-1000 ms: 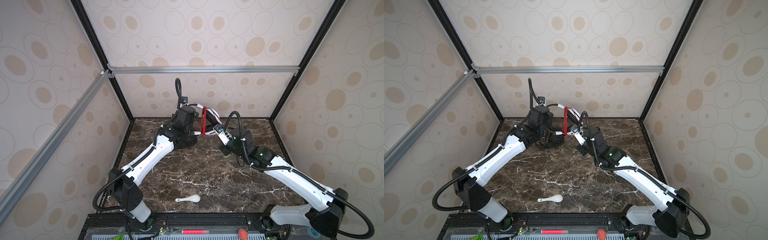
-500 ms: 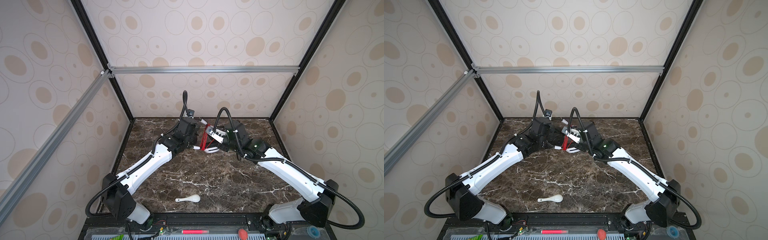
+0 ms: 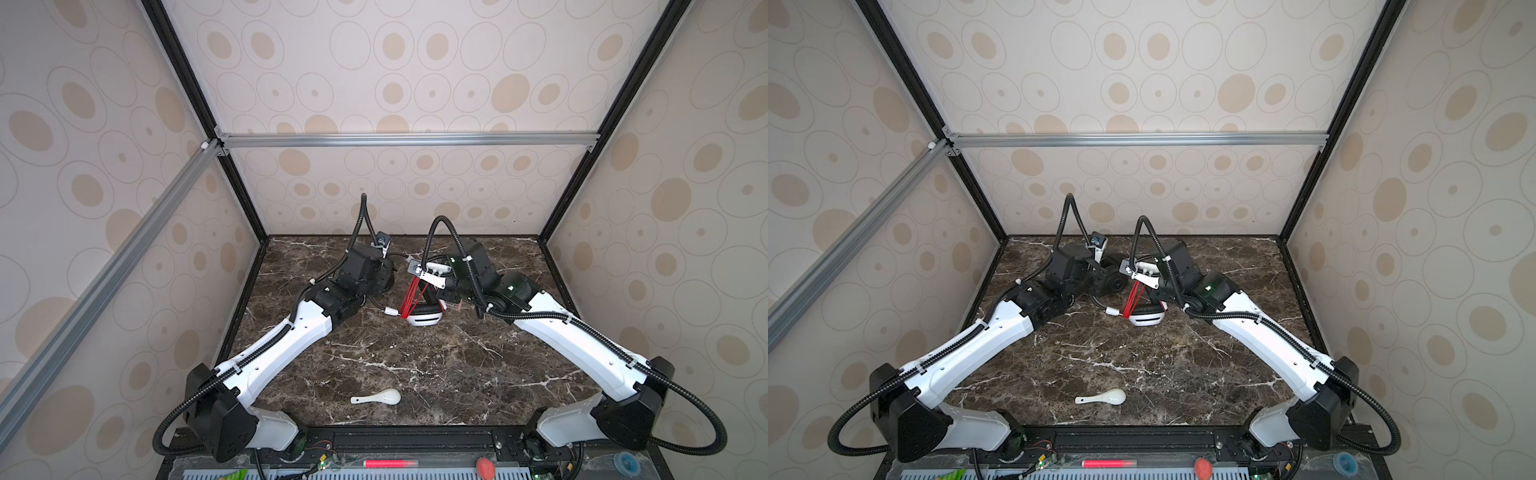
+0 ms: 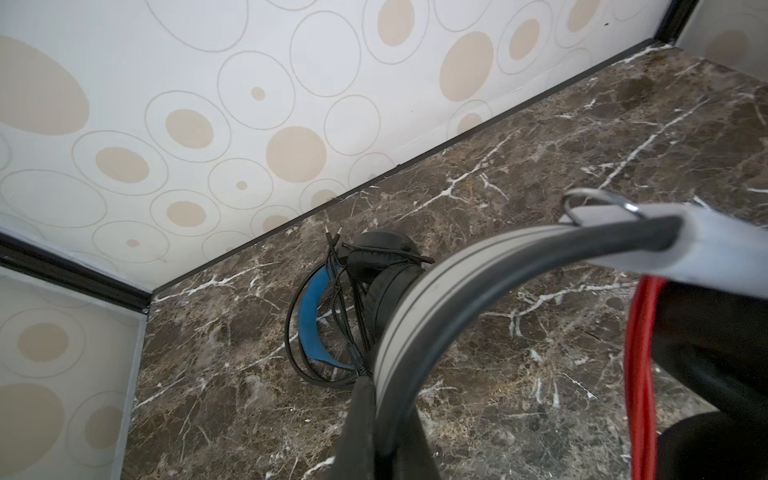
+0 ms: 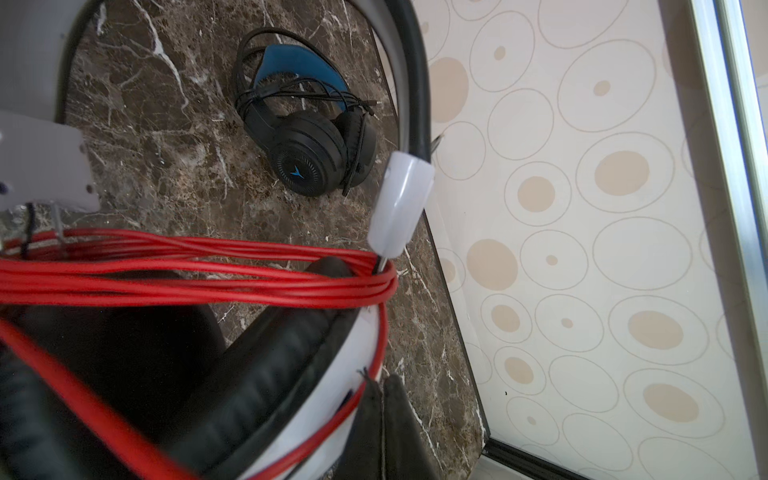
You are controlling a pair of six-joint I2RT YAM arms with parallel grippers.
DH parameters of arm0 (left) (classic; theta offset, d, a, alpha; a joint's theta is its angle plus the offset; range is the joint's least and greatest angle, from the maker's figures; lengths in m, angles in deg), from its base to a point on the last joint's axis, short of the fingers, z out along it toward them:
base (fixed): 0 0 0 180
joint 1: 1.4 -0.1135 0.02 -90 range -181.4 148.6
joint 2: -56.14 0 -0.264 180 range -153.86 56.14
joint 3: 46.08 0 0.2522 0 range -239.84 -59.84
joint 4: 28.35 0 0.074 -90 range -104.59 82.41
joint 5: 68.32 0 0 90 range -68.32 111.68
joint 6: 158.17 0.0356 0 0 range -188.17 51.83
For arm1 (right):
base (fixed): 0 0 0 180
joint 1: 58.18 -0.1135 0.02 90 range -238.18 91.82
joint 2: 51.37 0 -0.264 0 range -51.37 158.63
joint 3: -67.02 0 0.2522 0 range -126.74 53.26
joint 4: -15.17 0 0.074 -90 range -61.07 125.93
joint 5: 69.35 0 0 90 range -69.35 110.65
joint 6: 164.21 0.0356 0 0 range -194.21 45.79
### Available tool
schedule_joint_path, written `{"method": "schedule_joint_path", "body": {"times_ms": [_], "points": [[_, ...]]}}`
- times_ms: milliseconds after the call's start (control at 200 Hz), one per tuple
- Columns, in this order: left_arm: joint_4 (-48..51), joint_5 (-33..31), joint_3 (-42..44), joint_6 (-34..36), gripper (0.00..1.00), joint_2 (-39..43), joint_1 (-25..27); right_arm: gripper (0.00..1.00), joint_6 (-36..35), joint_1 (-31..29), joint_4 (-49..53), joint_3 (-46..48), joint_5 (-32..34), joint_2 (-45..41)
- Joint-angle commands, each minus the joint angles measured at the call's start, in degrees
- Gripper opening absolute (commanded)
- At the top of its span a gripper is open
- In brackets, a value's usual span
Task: Wrap the headphones
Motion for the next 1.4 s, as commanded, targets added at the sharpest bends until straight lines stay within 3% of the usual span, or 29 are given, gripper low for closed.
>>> {"method": "schedule_joint_path", "body": {"times_ms": [0, 175, 525, 945, 1195, 1395], "points": [[-2.06, 4.78, -0.11, 2.78, 0.00, 3.04, 0.15, 0.10, -1.25, -0.04, -0.99, -2.02, 1.82, 0.07], [-1.93, 8.45, 0.27, 2.96, 0.00, 4.25, 0.10, 0.11, 0.13, 0.24, -2.13, -1.35, 2.62, 0.49], [-0.93, 12.60, -0.11, 1.13, 0.00, 6.03, 0.17, 0.12, 3.67, 4.07, -4.55, 2.92, -1.87, -0.65], [0.44, 13.67, -1.82, -0.20, 0.00, 6.45, 0.09, 0.25, 6.20, 6.50, -7.09, 7.75, -5.33, -1.79], [1.19, 15.29, -4.41, -2.78, 0.00, 5.30, 0.17, 0.37, 11.22, 8.94, -7.87, 10.95, -10.03, -4.48], [1.88, 17.30, -6.07, -3.32, 0.00, 4.63, 0.03, 0.40, 14.52, 11.79, -9.50, 14.39, -12.80, -6.33]]}}
